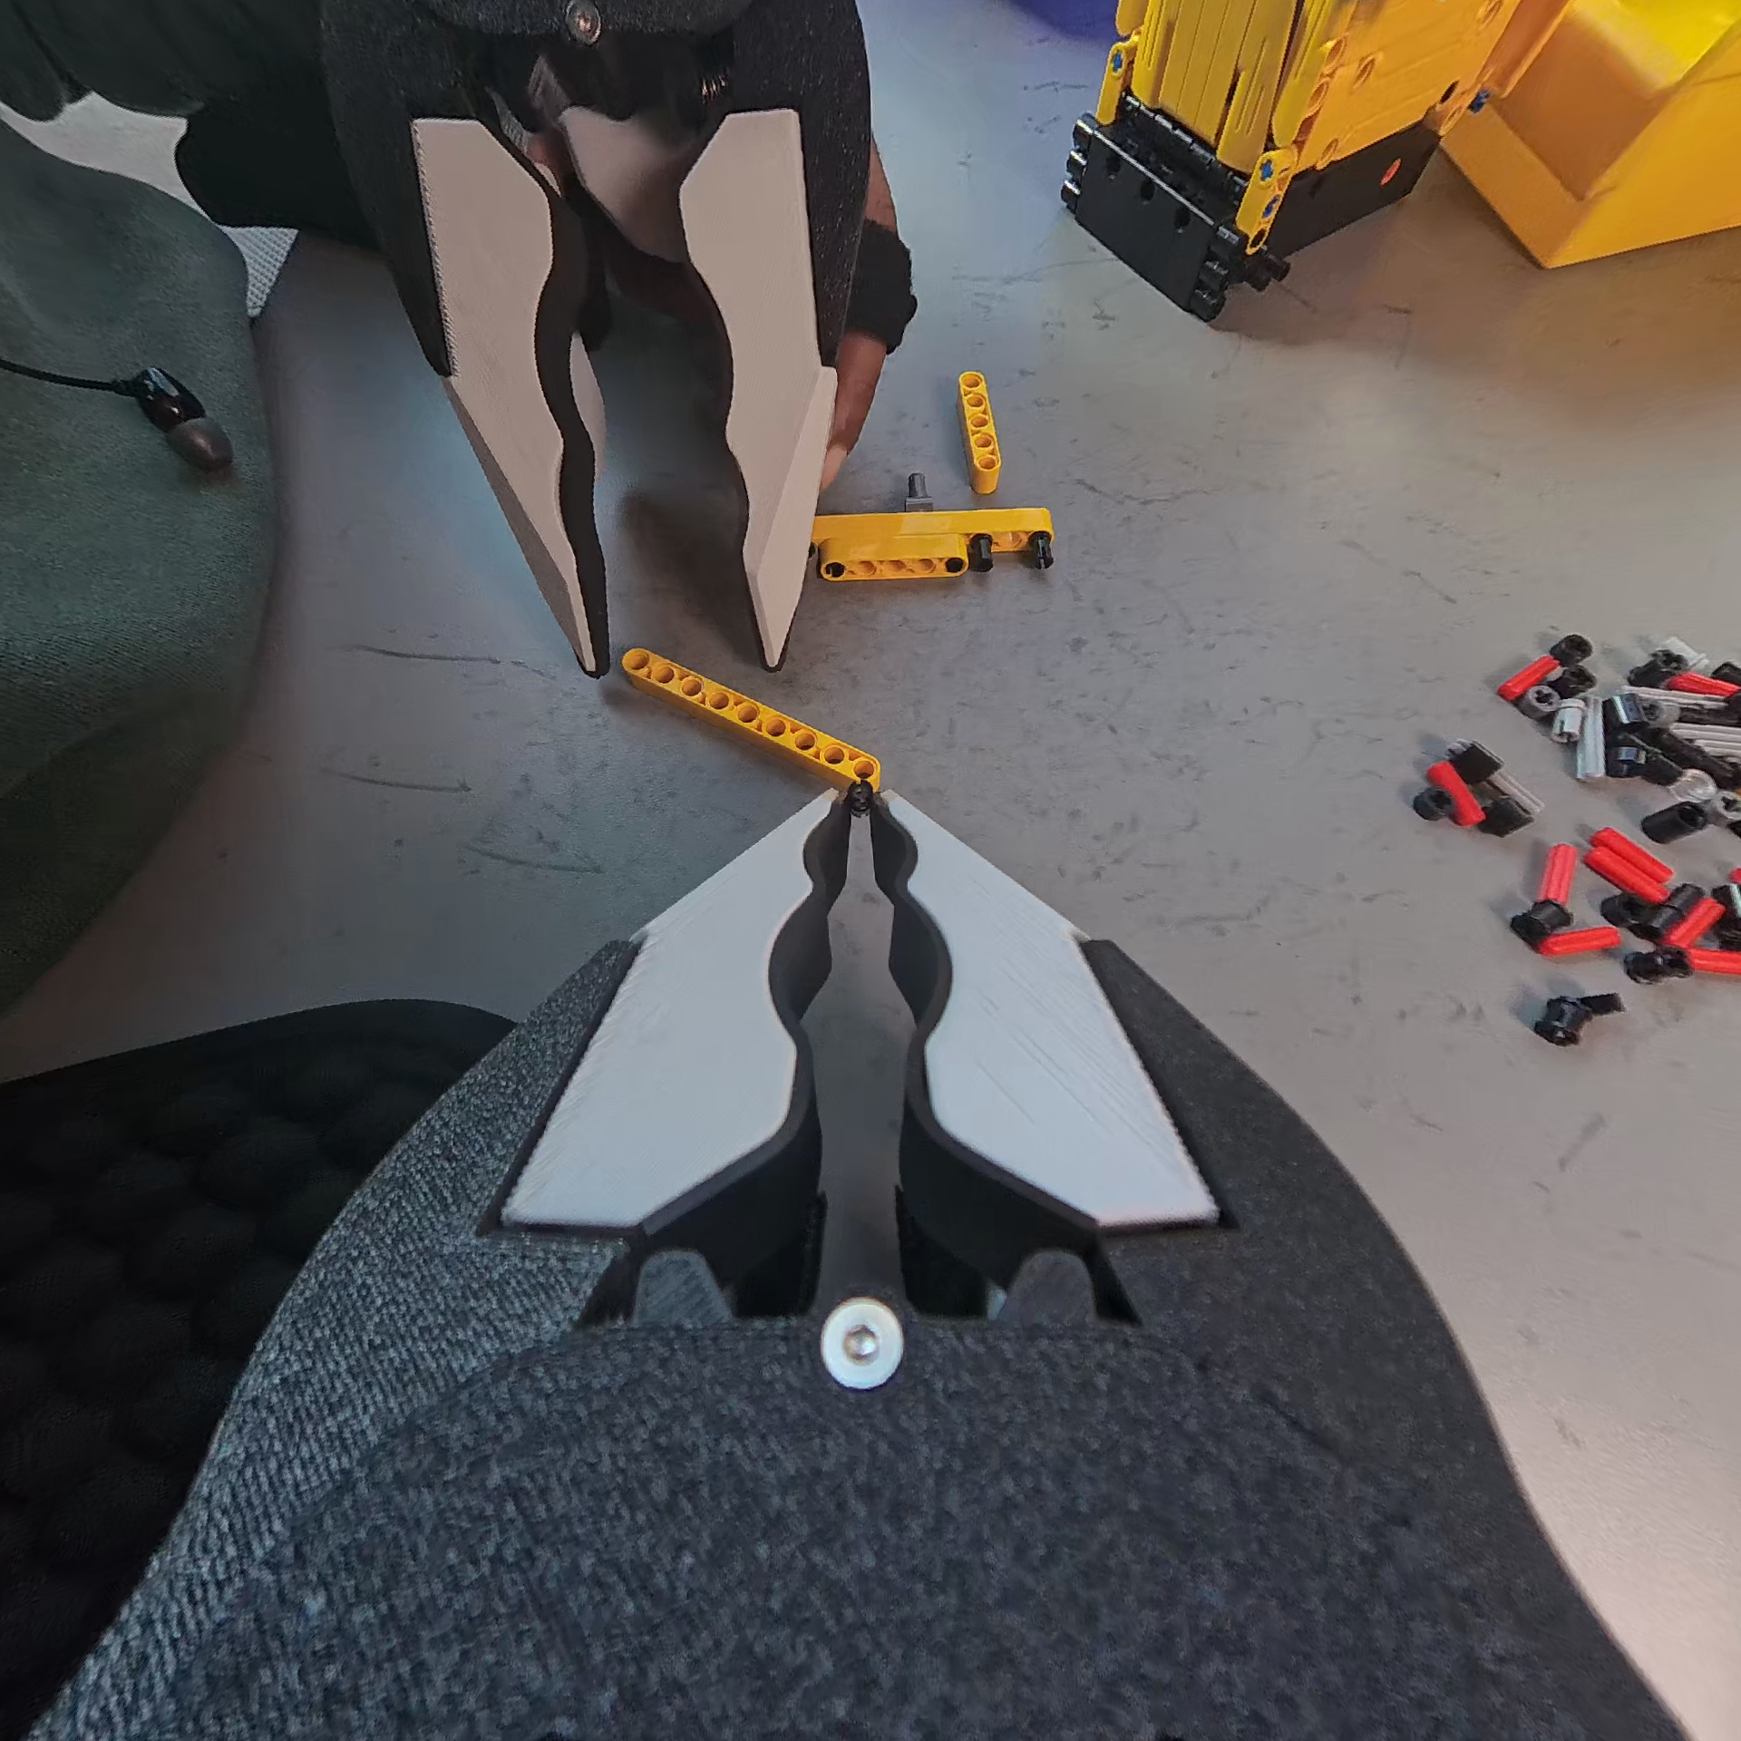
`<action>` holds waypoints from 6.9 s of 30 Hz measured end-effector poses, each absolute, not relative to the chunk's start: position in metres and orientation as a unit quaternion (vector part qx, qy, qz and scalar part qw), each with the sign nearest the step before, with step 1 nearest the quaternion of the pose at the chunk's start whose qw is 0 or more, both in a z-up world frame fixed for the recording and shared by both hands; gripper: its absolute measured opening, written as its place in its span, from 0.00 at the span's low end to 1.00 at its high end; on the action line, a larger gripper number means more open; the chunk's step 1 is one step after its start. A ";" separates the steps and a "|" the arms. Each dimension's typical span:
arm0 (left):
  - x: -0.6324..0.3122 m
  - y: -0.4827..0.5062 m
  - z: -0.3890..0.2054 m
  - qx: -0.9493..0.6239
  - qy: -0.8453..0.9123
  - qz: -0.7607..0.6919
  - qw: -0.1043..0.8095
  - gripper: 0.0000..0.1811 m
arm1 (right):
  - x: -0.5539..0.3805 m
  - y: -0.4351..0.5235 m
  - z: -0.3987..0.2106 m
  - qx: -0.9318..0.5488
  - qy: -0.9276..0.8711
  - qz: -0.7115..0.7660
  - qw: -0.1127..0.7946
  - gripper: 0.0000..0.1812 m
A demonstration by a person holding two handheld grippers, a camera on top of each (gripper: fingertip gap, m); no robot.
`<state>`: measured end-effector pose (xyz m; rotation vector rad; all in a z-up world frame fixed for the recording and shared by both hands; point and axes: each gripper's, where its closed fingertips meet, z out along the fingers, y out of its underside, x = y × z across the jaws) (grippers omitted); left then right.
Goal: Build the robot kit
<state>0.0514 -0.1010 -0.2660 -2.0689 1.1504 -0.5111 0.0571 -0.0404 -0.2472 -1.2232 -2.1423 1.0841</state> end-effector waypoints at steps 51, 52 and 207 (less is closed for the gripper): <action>-0.035 -0.077 -0.267 -0.840 0.373 -0.099 0.380 0.07 | 0.055 -0.049 -0.244 -0.434 -0.776 0.402 0.219 0.02; -0.036 -0.076 -0.267 -0.841 0.371 -0.098 0.381 0.07 | 0.055 -0.049 -0.244 -0.434 -0.775 0.403 0.220 0.02; 0.058 -0.119 -0.158 -0.661 0.293 -0.550 0.417 0.02 | 0.047 -0.115 -0.157 -0.304 -0.816 0.410 0.272 0.02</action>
